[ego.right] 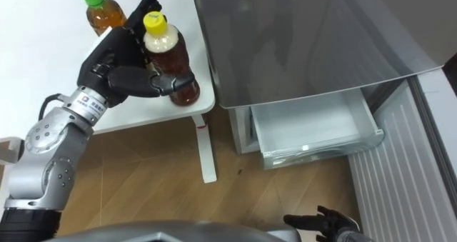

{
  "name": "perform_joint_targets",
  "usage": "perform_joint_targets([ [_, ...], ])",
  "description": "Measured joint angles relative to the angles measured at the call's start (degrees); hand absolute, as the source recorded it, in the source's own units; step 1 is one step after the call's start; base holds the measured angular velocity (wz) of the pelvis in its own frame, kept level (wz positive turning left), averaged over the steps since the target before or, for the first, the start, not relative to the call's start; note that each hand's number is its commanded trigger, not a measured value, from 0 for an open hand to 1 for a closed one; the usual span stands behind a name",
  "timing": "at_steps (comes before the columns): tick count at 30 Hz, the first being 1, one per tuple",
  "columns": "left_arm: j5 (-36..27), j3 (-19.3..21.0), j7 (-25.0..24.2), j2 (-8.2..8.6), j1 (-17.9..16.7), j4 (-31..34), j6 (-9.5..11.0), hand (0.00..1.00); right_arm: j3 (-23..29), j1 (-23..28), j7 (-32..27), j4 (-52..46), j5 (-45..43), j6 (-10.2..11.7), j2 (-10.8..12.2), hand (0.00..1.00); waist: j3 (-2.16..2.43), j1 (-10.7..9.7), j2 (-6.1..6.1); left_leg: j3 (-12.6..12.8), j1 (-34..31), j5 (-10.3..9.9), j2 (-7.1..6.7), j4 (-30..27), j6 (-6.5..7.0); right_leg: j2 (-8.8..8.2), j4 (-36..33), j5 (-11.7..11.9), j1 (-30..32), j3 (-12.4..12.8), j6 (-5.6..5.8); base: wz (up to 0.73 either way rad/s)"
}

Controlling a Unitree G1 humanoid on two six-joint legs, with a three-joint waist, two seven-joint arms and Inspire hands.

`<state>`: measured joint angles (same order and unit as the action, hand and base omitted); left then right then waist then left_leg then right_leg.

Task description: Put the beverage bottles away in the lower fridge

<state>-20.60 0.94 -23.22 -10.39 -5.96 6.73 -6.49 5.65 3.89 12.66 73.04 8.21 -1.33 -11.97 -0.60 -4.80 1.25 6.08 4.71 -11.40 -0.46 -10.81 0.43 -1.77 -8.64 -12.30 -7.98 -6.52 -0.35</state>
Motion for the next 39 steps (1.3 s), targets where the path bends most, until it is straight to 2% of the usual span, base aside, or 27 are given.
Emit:
perform_joint_targets([
  [4, 0.0, 0.0, 0.0, 0.0, 0.0, 0.0, -0.7, 0.0, 0.0, 0.0, 0.0, -0.1, 0.0, 0.0, 0.0, 0.0, -0.02, -0.2, -0.02, 0.0, 0.0, 0.0, 0.01, 0.0, 0.0, 0.02, 0.0, 0.0, 0.0, 0.0, 0.0, 0.0],
  [18, 0.0, 0.0, 0.1, -0.01, 0.2, 0.0, -0.7, 0.0, 0.0, 0.0, -0.1, -0.1, 0.0, 0.0, -0.1, 0.0, -0.22, -0.7, 0.18, 0.1, 0.5, 0.0, 0.09, 0.0, 0.0, 0.09, -0.1, 0.0, -0.3, 0.3, -0.03, -0.01],
  [19, 0.0, 0.0, 0.1, -0.01, 0.2, 0.0, -0.7, 0.24, 0.0, 0.0, -0.1, -0.1, 0.0, 0.0, -0.1, 0.0, -0.22, -0.8, 0.18, 0.2, 0.5, 0.0, 0.08, 0.0, 0.0, 0.09, -0.1, 0.0, -0.2, 0.4, -0.03, 0.0],
  [20, 0.0, 0.0, 0.1, -0.01, 0.2, 0.0, -0.7, 0.24, 0.0, -0.1, -0.1, -0.1, 0.0, 0.0, -0.1, 0.0, -0.21, -0.9, 0.2, 0.2, 0.5, 0.0, 0.08, 0.0, 0.0, 0.09, -0.1, 0.0, -0.2, 0.4, -0.03, 0.0],
  [22, 0.0, 0.0, 0.1, -0.01, 0.2, 0.0, -0.7, 0.91, 0.0, 0.0, -0.2, -0.1, 0.0, 0.0, -0.1, 0.0, -0.19, -1.1, 0.23, 0.3, 0.6, 0.0, 0.09, 0.0, 0.0, 0.1, -0.1, 0.0, -0.2, 0.5, -0.03, -0.02],
  [23, 0.0, 0.0, 0.1, -0.02, 0.2, 0.0, -0.7, 1.0, 0.0, 0.0, -0.3, -0.1, 0.0, 0.0, -0.1, 0.0, -0.18, -1.1, 0.24, 0.3, 0.6, 0.0, 0.09, 0.0, 0.0, 0.11, -0.1, 0.0, -0.2, 0.6, -0.03, -0.04],
  [35, 0.4, -0.1, 0.2, -0.65, 0.2, -0.3, -0.7, 1.0, 0.0, 0.1, -1.2, -0.1, 0.0, 0.0, -0.1, 0.0, -0.14, -1.3, 0.32, 0.9, 0.9, 0.0, 0.14, 0.0, 0.0, 0.13, -0.2, 0.0, -0.2, 1.3, -0.05, -0.03],
  [39, 0.4, -0.9, 0.1, -0.64, 0.2, -1.1, -1.4, 1.0, 0.0, 0.1, -1.2, -0.1, 0.0, 0.0, -0.1, 0.0, -0.15, -1.3, 0.31, 1.0, 0.9, 0.0, 0.17, 0.0, 0.0, 0.16, -0.2, 0.0, -0.2, 1.3, -0.06, 0.0],
])
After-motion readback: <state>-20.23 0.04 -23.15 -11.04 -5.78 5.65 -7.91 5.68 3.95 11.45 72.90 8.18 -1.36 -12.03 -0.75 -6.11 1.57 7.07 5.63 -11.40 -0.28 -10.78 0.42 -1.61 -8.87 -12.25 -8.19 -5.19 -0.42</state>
